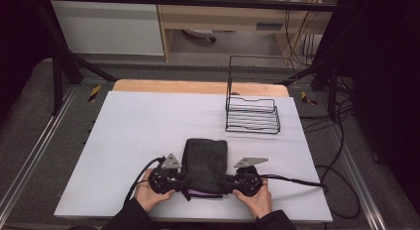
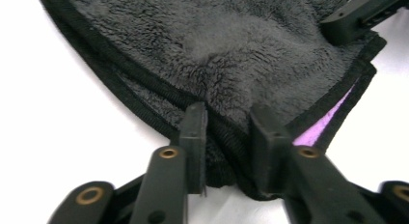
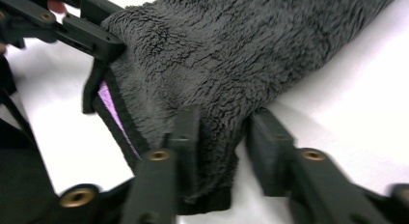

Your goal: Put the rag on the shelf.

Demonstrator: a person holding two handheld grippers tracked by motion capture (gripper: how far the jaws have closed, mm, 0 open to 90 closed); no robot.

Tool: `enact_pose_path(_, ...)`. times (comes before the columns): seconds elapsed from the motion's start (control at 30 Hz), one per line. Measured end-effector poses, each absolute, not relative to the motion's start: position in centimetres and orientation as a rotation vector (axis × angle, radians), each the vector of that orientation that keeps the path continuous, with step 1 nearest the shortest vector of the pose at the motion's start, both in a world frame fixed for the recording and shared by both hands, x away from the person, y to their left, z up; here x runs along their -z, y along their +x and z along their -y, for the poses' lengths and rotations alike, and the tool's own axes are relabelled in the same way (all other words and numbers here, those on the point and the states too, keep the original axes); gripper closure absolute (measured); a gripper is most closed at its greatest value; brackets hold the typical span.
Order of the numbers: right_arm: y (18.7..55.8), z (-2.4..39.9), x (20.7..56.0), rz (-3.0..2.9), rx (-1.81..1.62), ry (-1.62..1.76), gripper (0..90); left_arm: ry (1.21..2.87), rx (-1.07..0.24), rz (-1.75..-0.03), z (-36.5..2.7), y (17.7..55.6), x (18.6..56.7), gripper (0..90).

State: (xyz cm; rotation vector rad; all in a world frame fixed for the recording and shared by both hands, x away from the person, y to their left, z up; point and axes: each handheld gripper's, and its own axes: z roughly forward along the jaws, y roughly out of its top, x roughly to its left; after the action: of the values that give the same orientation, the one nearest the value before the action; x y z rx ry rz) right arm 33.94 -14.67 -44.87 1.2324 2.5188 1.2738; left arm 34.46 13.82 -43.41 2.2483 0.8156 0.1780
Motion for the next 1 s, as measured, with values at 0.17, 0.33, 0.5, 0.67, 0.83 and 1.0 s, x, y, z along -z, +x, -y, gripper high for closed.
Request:
enact_pose_path(0.17, 34.4, 15.5, 43.8, -2.419, -1.351, 1.138, 34.7, 2.199, -0.222, -0.818, -14.8, 34.5, 42.0, 50.7)
enact_pose_path(0.33, 35.1, 16.5, 43.4, -2.379, -1.394, 1.121, 21.1, 2.169, -0.251, -0.838, -15.8, 35.2, 41.3, 35.9)
enact_pose_path(0.5, 35.7, 17.3, 43.5, -2.380, -1.403, 1.121, 12.5, 2.166, -0.247, -0.853, -15.9, 35.8, 41.4, 21.0)
enact_pose_path(0.67, 36.1, 18.0, 43.7, -2.386, -1.400, 1.122, 8.3, 2.164, -0.237, -0.870, -16.0, 36.8, 41.2, 9.8)
enact_pose_path(0.83, 36.2, 18.6, 43.8, -2.367, -1.385, 1.134, 7.3, 2.127, -0.255, -0.889, -16.2, 38.2, 40.5, 8.8)
enact_pose_path(1.0, 36.1, 18.8, 43.7, -2.361, -1.366, 1.129, 5.7, 2.102, -0.293, -0.920, -15.9, 39.9, 40.0, 9.2)
